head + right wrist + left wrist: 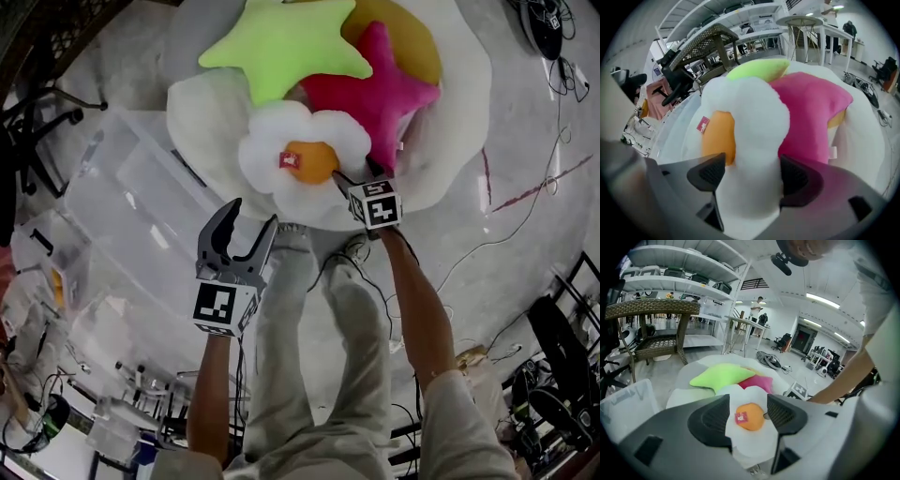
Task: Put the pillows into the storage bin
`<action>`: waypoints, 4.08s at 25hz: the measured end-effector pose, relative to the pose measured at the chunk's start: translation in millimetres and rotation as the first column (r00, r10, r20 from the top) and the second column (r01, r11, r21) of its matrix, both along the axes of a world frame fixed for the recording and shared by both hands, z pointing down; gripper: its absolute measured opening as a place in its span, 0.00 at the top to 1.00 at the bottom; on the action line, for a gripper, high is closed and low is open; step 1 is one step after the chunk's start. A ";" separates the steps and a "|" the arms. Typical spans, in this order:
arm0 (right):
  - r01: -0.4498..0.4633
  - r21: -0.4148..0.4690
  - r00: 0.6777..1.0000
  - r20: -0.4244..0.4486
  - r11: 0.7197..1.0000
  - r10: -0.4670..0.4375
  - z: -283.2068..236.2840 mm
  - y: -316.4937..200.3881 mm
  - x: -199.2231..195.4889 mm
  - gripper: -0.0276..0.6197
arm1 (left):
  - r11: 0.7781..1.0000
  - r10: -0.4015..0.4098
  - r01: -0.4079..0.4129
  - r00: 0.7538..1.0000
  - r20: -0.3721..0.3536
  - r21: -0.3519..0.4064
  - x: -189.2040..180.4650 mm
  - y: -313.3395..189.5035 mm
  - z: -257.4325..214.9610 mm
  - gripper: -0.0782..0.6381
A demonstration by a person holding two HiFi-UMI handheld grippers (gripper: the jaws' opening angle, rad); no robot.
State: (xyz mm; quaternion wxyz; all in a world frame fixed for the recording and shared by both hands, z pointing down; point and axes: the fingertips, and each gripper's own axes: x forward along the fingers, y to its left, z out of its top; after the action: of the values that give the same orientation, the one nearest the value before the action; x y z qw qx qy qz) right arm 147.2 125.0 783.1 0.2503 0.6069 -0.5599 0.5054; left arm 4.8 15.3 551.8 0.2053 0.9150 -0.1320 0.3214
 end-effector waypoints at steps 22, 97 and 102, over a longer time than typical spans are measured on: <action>0.172 0.119 0.982 -0.098 0.978 -0.161 -120.3 -4.7 -43.9 0.72 | 0.997 -0.075 0.076 0.996 -0.042 0.006 -8.9 -1.7 -53.3 0.57; 0.227 0.363 0.967 -0.195 0.903 -0.165 -155.4 -146.4 -59.4 0.26 | 0.985 -0.170 0.171 0.985 -0.025 0.037 -58.7 -59.8 -36.8 0.57; 0.101 0.301 0.981 -0.191 0.948 -0.044 -130.3 -79.6 9.2 0.26 | 0.999 -0.042 0.043 0.999 -0.024 0.009 -1.6 -33.6 -25.9 0.57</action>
State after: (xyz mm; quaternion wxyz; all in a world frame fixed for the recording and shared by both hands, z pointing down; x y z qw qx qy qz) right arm 156.5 45.4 652.7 0.2206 0.6609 -0.6292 0.3445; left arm 3.3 -18.3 525.9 0.2092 0.9166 -0.1506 0.3056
